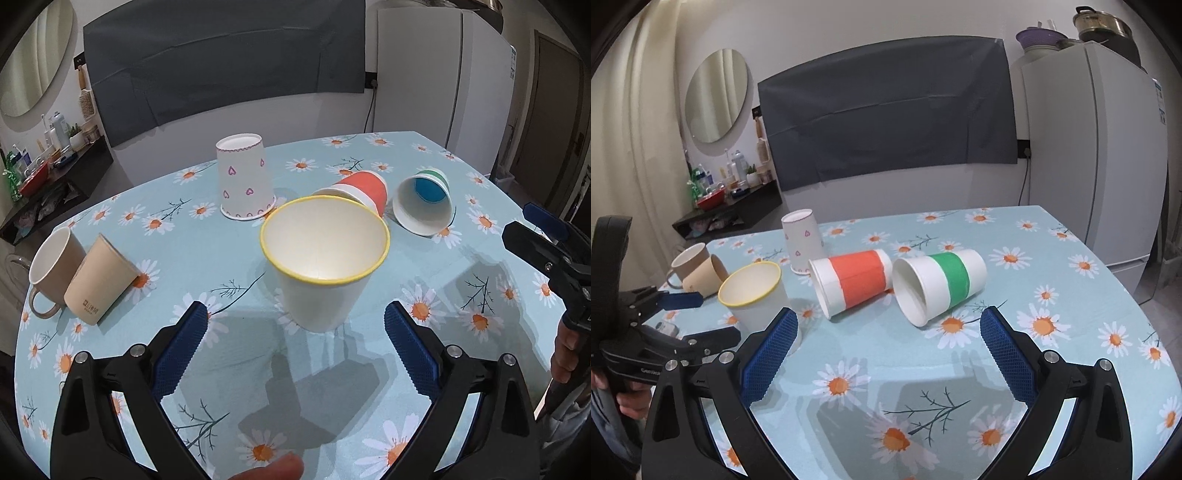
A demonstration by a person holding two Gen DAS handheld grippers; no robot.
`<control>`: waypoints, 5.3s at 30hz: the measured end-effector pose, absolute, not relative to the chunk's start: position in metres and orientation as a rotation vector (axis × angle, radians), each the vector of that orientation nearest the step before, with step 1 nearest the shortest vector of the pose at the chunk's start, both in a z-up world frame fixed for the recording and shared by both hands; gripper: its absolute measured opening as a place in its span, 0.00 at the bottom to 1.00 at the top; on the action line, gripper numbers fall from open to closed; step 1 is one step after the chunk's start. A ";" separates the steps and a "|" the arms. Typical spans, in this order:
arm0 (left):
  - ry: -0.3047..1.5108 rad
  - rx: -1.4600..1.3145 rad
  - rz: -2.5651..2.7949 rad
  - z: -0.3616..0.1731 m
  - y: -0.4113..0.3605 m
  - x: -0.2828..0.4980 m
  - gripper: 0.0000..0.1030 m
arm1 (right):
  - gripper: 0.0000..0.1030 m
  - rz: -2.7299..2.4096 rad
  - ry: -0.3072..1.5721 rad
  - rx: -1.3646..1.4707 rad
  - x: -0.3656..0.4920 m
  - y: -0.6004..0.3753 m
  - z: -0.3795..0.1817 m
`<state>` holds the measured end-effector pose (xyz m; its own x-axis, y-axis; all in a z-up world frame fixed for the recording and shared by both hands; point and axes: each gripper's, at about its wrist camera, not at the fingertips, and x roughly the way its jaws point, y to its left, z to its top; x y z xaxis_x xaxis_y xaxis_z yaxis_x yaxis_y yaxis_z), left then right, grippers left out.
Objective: Flip cup upside down
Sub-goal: 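Move the right tool to the yellow-rimmed white cup and close around it, then lift the yellow-rimmed cup with the right tool and tilt it sideways, then rotate the held cup with the right tool until its rim faces down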
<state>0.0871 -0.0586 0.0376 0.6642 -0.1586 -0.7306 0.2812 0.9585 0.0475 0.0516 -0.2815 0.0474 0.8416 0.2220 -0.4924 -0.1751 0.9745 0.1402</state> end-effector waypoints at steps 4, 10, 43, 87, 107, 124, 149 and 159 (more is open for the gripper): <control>0.821 0.170 -0.261 0.036 -0.066 0.103 0.87 | 0.93 0.232 0.560 0.098 0.065 -0.286 0.040; 0.858 0.105 -0.306 0.035 -0.066 0.123 0.84 | 0.93 0.249 0.608 0.098 0.080 -0.287 0.024; 0.948 -0.395 -0.474 0.018 -0.017 0.049 0.66 | 0.92 0.313 0.633 -0.007 0.042 -0.260 0.022; 0.835 -0.213 -0.183 0.015 0.082 0.008 0.94 | 0.92 0.671 0.778 -0.129 0.057 -0.172 0.008; 0.836 -0.096 -0.192 0.003 0.080 0.017 0.94 | 0.92 1.012 0.838 -0.282 0.096 -0.119 0.003; 0.838 -0.070 -0.182 0.003 0.075 0.011 0.94 | 0.55 1.224 0.880 -0.190 0.110 -0.117 -0.008; 0.826 -0.001 -0.302 0.004 0.028 0.000 0.94 | 0.54 0.759 1.047 -0.436 0.110 -0.165 0.056; 0.839 -0.003 -0.315 0.001 0.013 0.026 0.94 | 0.54 0.550 1.248 -0.541 0.116 -0.158 0.062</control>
<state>0.0258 0.0134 0.0007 0.6245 -0.2754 -0.7309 0.2734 0.9537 -0.1258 0.1161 -0.1575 0.0625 0.2250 0.0917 -0.9700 -0.6543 0.7519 -0.0807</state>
